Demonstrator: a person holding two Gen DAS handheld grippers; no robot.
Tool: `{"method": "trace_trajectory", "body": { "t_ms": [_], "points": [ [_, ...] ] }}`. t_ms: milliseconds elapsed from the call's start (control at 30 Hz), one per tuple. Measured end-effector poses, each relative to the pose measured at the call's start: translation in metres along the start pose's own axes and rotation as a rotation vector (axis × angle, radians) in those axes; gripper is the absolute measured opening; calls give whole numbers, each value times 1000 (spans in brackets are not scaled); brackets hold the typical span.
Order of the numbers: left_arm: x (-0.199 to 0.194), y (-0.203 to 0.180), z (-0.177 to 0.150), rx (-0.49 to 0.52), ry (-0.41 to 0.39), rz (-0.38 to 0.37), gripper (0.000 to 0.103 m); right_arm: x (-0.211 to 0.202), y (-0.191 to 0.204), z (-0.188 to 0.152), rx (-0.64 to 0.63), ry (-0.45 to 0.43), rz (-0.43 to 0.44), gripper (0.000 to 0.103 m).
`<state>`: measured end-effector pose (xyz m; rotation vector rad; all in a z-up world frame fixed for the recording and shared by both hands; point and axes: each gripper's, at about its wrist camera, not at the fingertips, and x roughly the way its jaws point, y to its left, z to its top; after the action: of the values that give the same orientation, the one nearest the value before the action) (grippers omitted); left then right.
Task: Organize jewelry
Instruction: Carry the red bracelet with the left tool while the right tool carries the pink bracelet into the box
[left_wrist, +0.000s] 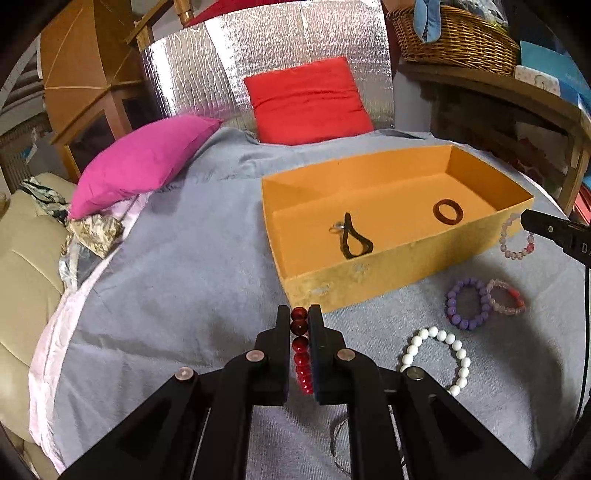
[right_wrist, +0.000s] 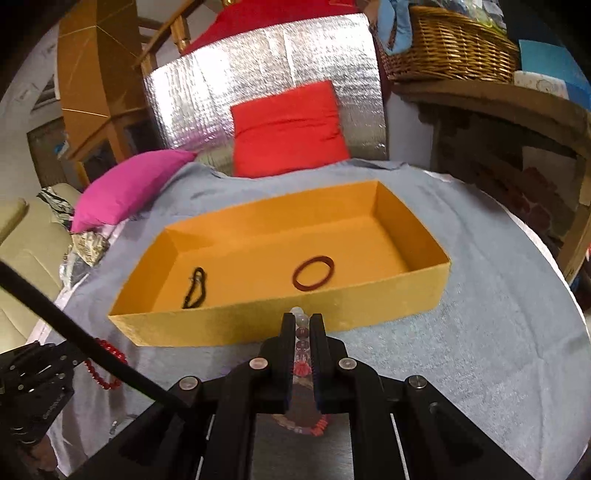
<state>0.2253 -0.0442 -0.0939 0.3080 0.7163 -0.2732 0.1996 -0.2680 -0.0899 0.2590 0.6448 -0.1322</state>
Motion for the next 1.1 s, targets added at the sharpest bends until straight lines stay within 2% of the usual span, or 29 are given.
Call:
{"method": "trace_trajectory", "body": {
  "t_ms": [467,667,800,1000,1100],
  "points": [
    [-13,-12,27,-11,-69,-18,10,-15,22,11,-39,-111,121,8],
    [-15,-8,61,-54,-114,-71,10,-8,16,25,14,-150,179,8],
    [-2,-6,82,-73,-111,-108,10,8,12,40,50,-162,216,8],
    [33,-2,108,-135,-87,-224,10,41,16,58,93,-119,303,8],
    [53,-4,112,-169,-50,-277,10,58,20,64,102,-94,318,8]
  ]
}}
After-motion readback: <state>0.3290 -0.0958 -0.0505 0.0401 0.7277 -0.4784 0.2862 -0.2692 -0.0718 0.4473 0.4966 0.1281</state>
